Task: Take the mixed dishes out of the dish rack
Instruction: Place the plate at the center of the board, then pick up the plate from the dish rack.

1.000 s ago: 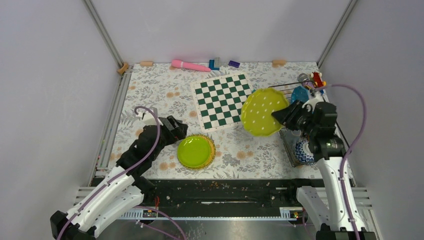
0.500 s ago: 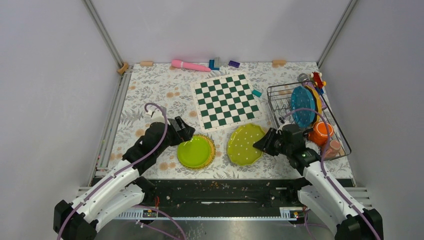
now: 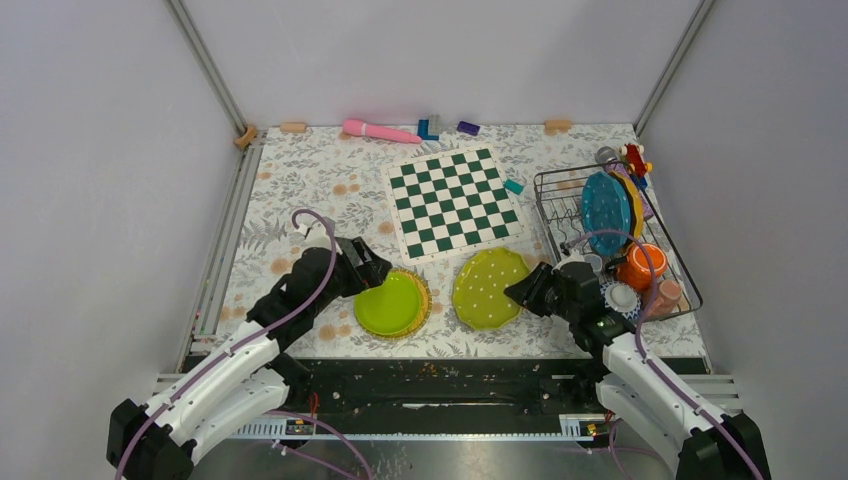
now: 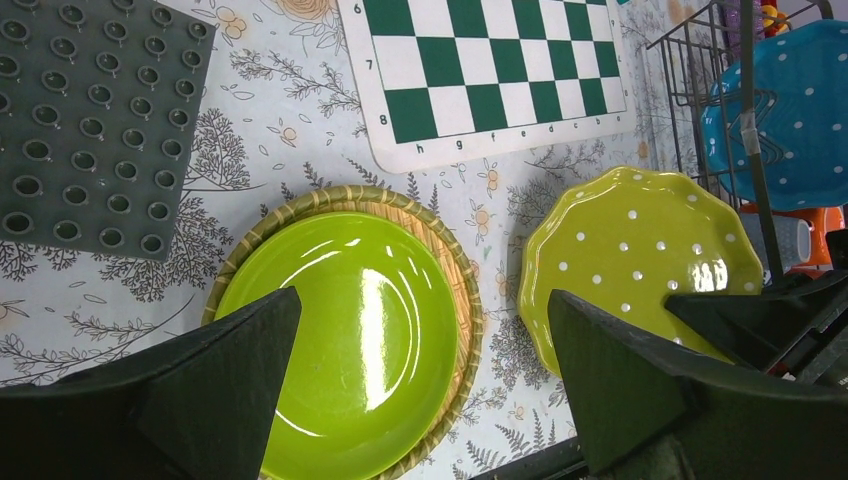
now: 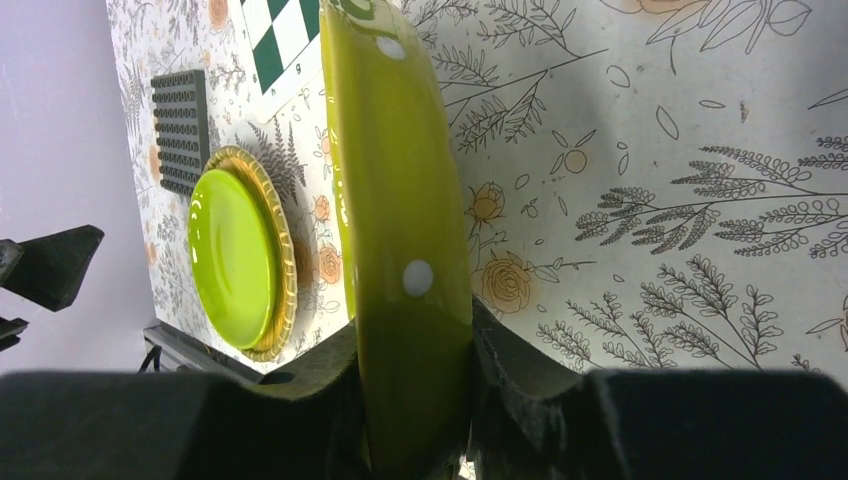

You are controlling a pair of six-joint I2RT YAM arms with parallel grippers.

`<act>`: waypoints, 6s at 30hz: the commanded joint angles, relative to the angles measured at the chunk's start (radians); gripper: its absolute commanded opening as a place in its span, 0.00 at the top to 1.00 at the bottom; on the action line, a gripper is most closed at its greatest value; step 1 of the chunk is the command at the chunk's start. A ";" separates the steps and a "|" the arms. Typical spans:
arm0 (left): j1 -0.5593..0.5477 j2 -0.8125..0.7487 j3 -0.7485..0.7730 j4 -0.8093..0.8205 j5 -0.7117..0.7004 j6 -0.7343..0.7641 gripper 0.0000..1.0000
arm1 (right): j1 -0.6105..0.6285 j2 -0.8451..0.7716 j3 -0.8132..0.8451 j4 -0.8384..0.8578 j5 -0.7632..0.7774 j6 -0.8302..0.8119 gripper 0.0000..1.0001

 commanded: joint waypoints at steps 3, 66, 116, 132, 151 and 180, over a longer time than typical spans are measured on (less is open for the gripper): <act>0.004 -0.016 -0.015 0.038 0.016 -0.010 0.01 | 0.023 0.005 0.004 0.164 0.032 0.034 0.62; 0.003 -0.066 -0.045 -0.014 -0.064 -0.015 0.01 | 0.230 -0.086 0.078 -0.109 0.307 -0.041 0.04; 0.007 -0.012 -0.025 -0.071 -0.230 -0.001 0.01 | -0.281 0.827 1.208 -0.688 0.691 -1.057 0.01; 0.006 -0.009 -0.026 -0.071 -0.236 0.001 0.01 | -0.319 0.909 1.209 -0.678 0.715 -1.020 0.00; 0.006 -0.012 -0.023 -0.072 -0.230 0.004 0.01 | -0.343 0.995 1.215 -0.676 0.649 -0.999 0.08; 0.007 -0.006 -0.020 -0.071 -0.221 0.004 0.01 | -0.349 1.015 1.294 -0.752 0.635 -1.019 0.80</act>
